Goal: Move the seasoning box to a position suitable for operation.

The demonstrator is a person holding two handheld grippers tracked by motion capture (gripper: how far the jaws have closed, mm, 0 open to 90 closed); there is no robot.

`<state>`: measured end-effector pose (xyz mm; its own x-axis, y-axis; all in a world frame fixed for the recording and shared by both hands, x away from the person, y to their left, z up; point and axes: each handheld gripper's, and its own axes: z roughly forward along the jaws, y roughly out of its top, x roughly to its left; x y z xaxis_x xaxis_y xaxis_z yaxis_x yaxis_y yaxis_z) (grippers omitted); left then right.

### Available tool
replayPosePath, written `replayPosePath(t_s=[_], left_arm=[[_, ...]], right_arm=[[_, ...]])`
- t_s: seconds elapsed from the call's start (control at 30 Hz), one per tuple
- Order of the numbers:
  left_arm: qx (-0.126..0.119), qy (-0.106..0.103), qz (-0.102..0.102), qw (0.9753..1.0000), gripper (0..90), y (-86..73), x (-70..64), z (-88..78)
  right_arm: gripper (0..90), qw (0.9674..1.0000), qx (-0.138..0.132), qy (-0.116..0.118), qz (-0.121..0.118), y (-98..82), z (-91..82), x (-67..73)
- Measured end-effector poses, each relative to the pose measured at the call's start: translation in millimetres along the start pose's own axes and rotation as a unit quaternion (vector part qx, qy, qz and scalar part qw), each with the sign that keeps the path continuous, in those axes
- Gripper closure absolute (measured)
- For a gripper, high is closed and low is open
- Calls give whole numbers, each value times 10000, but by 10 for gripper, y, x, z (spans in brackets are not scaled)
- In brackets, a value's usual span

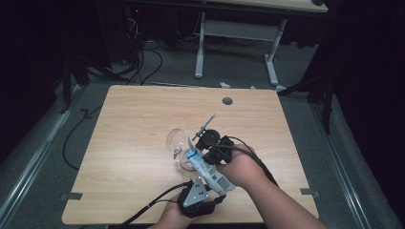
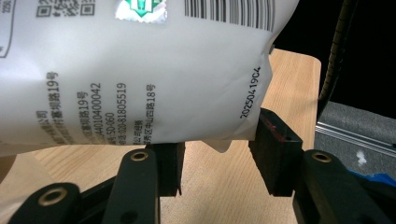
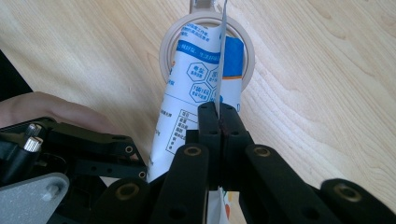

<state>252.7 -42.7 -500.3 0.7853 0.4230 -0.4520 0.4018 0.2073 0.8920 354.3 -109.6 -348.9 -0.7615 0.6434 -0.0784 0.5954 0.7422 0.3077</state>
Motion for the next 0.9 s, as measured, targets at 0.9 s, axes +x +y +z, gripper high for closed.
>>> replayPosePath(t_s=[0.9], left_arm=[[-99,-12,-59,9999,562,59,16,3]], right_arm=[[900,9999,-6,36,-134,87,-7,-19]])
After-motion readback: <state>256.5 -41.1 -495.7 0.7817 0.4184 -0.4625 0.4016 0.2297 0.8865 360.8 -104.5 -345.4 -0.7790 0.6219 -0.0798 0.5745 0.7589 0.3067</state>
